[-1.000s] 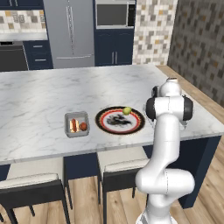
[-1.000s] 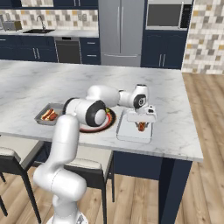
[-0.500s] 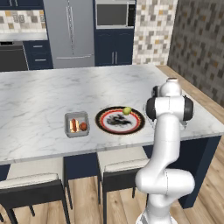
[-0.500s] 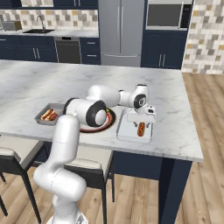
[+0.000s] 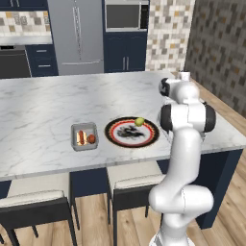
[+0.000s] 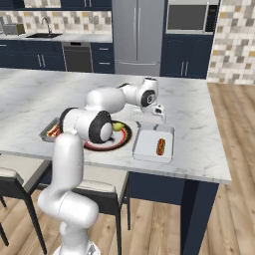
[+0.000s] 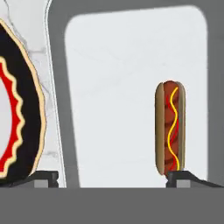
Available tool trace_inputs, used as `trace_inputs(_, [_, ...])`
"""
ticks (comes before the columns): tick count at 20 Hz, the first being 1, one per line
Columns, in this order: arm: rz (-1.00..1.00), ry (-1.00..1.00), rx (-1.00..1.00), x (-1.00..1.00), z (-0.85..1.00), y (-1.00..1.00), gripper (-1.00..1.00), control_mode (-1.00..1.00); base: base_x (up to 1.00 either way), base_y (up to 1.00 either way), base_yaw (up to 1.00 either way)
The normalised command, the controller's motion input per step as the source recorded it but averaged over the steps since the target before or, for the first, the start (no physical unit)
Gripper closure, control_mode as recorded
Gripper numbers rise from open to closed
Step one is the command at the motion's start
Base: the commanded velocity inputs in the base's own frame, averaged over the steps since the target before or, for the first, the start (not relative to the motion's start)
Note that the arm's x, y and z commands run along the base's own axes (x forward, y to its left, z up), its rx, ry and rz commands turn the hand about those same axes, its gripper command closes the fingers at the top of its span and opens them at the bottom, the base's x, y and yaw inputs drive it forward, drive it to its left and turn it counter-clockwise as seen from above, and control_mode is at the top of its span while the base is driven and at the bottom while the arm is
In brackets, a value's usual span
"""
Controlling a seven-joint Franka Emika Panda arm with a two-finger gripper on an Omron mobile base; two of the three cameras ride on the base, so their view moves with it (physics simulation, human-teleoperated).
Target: Place one cooked food and one vegetable from the large plate to each tupperware container.
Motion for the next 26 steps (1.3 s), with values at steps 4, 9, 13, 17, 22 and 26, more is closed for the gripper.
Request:
trace_inputs(4, [-0.37,-0.16,0.23,-0.03,0.07,0.97,-1.0,-1.0,0.0,0.0,0.0])
trace_inputs(9, [-0.22,-0.21,0.02,0.04,0.09,1.0,-1.0,-1.0,0.0,0.0,0.0])
trace_inputs(13, [-0.02,0.12,-0.12,0.51,0.0,0.7,-1.0,-1.0,0.0,0.0,0.0])
trace_inputs(17, [0.0,-0.02,-0.06,0.41,0.0,0.49,-1.0,-1.0,0.0,0.0,0.0])
trace_inputs(22, [0.0,0.0,-0.03,0.41,-0.04,0.04,-1.0,-1.0,0.0,0.0,0.0])
trace_inputs(26, [0.0,0.0,-0.08,0.31,-0.21,0.03,-1.0,-1.0,0.0,0.0,0.0])
